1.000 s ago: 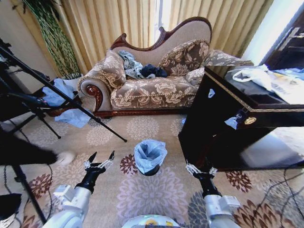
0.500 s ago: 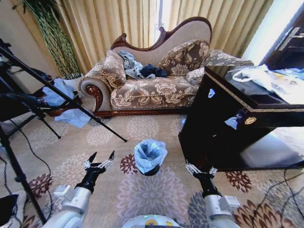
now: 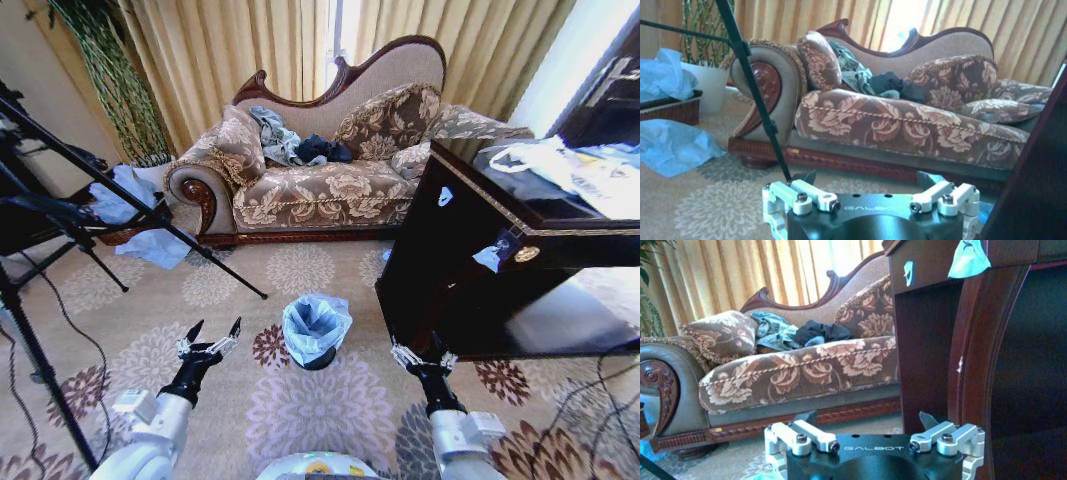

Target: Place a garbage bag over the trash bin.

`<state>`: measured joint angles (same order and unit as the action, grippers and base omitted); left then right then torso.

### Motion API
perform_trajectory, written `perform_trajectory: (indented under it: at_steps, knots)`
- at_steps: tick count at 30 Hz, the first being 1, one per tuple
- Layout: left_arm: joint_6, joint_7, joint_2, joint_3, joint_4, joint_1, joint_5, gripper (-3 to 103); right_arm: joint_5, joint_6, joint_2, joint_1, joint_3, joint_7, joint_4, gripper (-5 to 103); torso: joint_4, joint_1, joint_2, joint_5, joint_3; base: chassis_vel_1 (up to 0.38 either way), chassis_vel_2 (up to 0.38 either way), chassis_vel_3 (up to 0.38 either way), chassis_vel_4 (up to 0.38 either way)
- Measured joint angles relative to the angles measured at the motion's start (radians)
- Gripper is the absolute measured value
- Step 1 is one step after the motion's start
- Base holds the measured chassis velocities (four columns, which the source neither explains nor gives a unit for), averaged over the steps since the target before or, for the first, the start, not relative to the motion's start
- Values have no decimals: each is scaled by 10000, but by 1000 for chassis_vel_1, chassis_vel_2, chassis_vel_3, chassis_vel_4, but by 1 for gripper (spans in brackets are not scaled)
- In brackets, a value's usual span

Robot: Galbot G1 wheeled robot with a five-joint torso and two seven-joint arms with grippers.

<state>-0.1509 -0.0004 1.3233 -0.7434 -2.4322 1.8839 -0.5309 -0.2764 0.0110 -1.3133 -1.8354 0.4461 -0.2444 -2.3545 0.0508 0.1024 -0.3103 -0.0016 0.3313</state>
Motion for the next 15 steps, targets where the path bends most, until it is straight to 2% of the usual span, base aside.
perform_trajectory:
  at_steps: [15]
  knots:
    - [0,0,0,0,0,0,0,100,0,0,0,0,0,0,-1,100,0,0,0,0,0,0,0,0,0]
